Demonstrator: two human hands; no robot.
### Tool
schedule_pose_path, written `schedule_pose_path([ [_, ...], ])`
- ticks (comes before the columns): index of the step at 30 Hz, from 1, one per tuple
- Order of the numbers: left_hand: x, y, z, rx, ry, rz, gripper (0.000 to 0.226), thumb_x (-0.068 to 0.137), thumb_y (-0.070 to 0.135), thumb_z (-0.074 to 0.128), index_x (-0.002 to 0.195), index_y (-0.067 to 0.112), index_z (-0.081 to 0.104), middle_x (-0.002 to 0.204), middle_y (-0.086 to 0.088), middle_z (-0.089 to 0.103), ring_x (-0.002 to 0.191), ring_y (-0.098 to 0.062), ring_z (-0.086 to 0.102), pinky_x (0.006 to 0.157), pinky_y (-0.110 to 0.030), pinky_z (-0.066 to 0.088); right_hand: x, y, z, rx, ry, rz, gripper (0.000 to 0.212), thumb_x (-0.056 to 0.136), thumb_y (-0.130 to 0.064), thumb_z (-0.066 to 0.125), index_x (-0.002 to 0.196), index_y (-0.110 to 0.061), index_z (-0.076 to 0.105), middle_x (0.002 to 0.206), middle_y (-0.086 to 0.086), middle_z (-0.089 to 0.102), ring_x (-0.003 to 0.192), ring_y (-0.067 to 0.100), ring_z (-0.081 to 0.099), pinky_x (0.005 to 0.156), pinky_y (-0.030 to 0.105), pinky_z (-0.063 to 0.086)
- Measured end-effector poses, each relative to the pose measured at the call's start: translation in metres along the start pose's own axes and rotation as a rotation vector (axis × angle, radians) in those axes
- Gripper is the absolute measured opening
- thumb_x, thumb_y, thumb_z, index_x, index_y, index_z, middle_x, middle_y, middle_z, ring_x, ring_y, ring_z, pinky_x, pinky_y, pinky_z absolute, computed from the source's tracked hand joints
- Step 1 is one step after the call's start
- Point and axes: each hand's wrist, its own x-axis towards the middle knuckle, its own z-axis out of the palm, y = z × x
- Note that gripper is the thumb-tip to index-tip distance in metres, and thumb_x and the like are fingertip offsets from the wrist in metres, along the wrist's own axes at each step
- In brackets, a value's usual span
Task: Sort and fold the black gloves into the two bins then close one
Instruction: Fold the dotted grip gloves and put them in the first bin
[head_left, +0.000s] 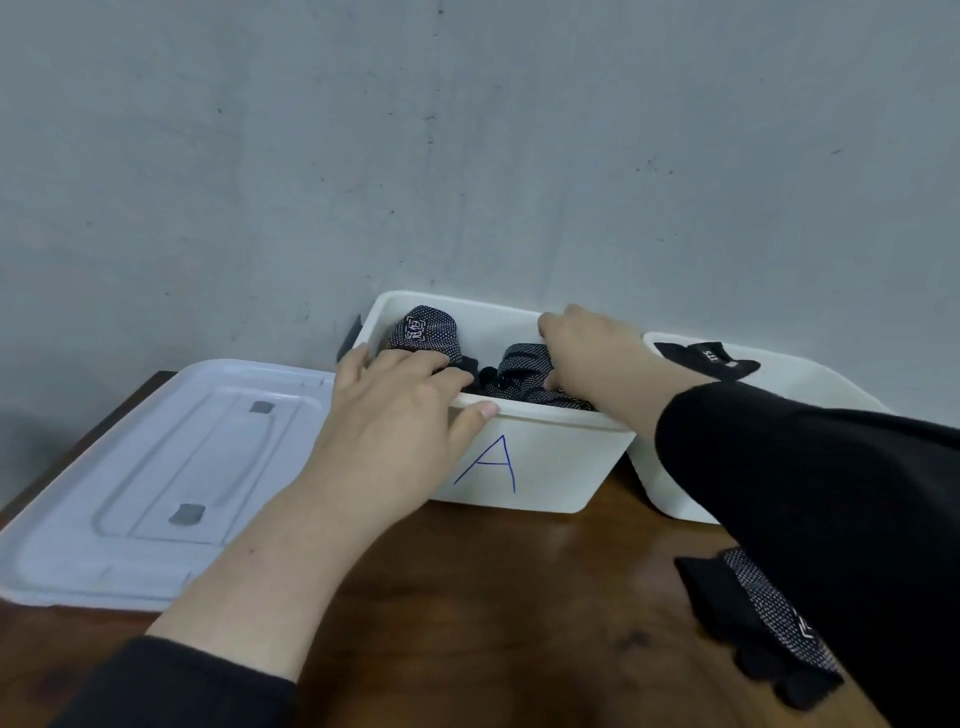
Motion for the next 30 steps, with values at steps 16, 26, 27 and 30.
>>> schedule_pose_path([
  [16, 0.001, 0.002, 0.0, 0.0, -0.015, -0.017, 0.068, 0.089, 0.068, 0.025, 0.118, 0.029, 0.072, 0.122, 0.011, 0.068, 0.121, -0.021, 0.056, 0.116, -0.05, 0.019, 0.002, 0.032, -0.003, -0.017, -0.344, -0.253, 0.059, 0.096, -0.046, 0.063, 0.151, -0.034, 0.043, 0.135, 0.0, 0.059, 0.109, 0.021, 0.053, 0.087, 0.029, 0.039],
  [26, -0.008, 0.023, 0.0, -0.168, 0.258, 0.077, 0.049, 0.097, 0.05, 0.045, 0.113, 0.015, 0.074, 0.128, -0.005, 0.067, 0.131, -0.025, 0.053, 0.116, -0.043, 0.024, -0.085, 0.054, -0.036, 0.387, 0.271, -0.293, 0.03, 0.105, -0.039, 0.049, 0.119, -0.024, 0.071, 0.119, -0.008, 0.071, 0.099, 0.012, 0.059, 0.087, 0.03, 0.044],
  [27, -0.014, 0.035, 0.001, -0.209, 0.312, 0.111, 0.043, 0.098, 0.044, 0.048, 0.112, 0.013, 0.073, 0.124, -0.005, 0.067, 0.125, -0.026, 0.056, 0.113, -0.043, 0.032, -0.102, 0.055, -0.031, 0.445, 0.33, -0.296, 0.028, 0.105, -0.036, 0.05, 0.114, -0.022, 0.072, 0.112, -0.008, 0.071, 0.09, 0.006, 0.056, 0.08, 0.026, 0.04],
  [30, -0.046, 0.083, 0.018, -0.355, 0.267, 0.172, 0.034, 0.1, 0.036, 0.05, 0.109, 0.013, 0.072, 0.112, -0.001, 0.068, 0.107, -0.023, 0.06, 0.099, -0.039, 0.043, -0.161, 0.062, 0.001, 0.576, 0.436, -0.257, 0.023, 0.104, -0.032, 0.052, 0.104, -0.02, 0.072, 0.096, -0.009, 0.07, 0.086, 0.007, 0.058, 0.076, 0.024, 0.04],
])
